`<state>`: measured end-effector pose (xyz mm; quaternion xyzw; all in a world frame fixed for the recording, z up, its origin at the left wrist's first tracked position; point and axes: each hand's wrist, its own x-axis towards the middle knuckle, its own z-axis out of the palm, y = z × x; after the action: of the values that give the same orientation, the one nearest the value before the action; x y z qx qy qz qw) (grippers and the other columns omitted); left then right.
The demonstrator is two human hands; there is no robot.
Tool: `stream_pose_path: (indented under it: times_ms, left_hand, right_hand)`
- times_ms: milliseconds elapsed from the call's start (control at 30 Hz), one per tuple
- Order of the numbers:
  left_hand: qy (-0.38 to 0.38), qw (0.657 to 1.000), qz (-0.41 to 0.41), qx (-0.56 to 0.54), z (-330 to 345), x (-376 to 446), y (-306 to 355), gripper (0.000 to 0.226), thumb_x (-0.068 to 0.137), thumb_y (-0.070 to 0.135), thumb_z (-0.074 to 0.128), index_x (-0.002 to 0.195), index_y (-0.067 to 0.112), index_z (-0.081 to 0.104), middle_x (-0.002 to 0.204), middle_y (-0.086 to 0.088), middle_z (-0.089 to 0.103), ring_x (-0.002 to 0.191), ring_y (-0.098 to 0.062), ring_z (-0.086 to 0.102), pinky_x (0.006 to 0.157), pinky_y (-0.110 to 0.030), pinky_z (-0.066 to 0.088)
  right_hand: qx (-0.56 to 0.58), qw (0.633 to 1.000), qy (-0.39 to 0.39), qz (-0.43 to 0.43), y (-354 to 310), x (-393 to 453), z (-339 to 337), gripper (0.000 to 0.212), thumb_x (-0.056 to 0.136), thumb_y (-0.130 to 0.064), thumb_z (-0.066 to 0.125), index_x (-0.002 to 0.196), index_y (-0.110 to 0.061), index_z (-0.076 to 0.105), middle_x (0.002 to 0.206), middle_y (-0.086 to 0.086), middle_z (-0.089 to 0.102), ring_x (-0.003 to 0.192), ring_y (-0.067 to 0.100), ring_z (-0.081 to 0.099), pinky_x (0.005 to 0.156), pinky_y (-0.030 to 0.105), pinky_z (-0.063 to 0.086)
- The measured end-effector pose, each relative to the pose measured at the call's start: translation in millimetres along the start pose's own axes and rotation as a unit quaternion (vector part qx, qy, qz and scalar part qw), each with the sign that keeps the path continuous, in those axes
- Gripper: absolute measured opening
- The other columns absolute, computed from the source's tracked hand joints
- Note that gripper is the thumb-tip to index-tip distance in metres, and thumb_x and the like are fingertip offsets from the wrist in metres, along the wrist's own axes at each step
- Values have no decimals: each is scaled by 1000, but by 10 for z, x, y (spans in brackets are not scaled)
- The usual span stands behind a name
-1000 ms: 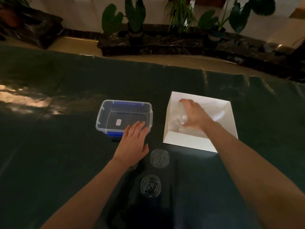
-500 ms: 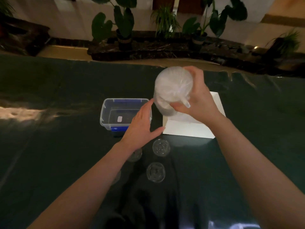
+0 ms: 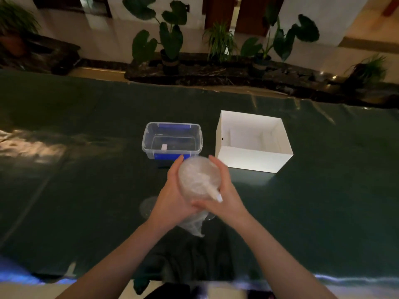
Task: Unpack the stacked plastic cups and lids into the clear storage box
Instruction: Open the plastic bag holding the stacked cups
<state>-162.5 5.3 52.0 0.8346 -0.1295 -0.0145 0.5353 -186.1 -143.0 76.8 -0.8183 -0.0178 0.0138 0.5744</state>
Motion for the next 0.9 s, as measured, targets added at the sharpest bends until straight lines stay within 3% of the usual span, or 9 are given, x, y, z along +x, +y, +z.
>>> stream_pose_path:
  times_ms: [67,200,333,433,533,600,700,767,900]
  left_hand:
    - [-3,1000,-8,22,26,-200,-101,126,43,58,85,131,69,-5,133,24,34,115,11,46,92,-9,37]
    - [-15,999,14,51,81,-456,-264,127,50,36,95,128,72,2,130,31,33,117,28,35,89,5,30]
    - [-1,998,17,54,88,-525,-328,109,51,44,93,133,56,23,133,30,37,121,17,40,94,1,31]
    - [-1,997,17,80,108,-478,-374,102,55,43,89,134,37,25,132,19,38,118,9,44,98,-9,38]
    - [4,993,21,118,132,-419,-319,97,58,32,90,134,21,30,130,9,34,116,-6,45,98,-28,47]
    - [-32,990,43,131,86,-408,-296,95,60,37,87,135,15,33,141,5,29,126,-9,39,104,-27,41]
    - [-73,985,84,135,-71,-398,-214,65,81,49,64,134,17,44,150,7,26,136,-2,28,110,-17,26]
    - [-60,975,120,176,-174,-351,-128,45,90,47,50,125,20,56,138,7,44,128,-2,35,107,-16,29]
    - [-40,946,154,281,-259,-191,38,24,88,34,50,97,23,69,98,8,64,100,-9,49,86,-21,39]
  right_hand:
    - [-2,1000,4,-11,148,-146,88,100,62,-20,92,124,-64,28,125,-44,35,119,-10,46,99,18,45]
    - [24,1000,-1,5,374,-376,218,92,62,-16,92,125,-51,36,132,-17,49,120,-3,52,99,17,46]
    - [-1,1000,-10,-4,422,-478,244,91,64,-20,91,129,-48,35,136,-18,47,125,2,49,102,12,41]
    - [-72,995,27,-64,334,-479,180,82,65,-28,87,131,-45,43,145,-12,40,134,-2,36,106,6,29]
    - [-158,972,114,-128,250,-452,129,41,75,-24,78,114,-28,68,131,-7,51,123,1,43,104,7,29]
    - [-175,965,145,-130,218,-432,132,23,81,-15,75,103,-20,73,113,-7,58,106,2,52,97,11,38]
    - [-184,968,122,-121,194,-388,158,25,81,-4,75,103,-15,73,102,-4,65,92,4,60,87,18,50]
    - [-177,968,114,-136,195,-373,174,27,77,-1,78,101,-14,73,97,-4,68,87,0,61,83,12,50]
    - [-154,977,94,-115,190,-360,207,27,76,-8,81,97,-20,69,91,-11,66,83,-5,61,78,7,48]
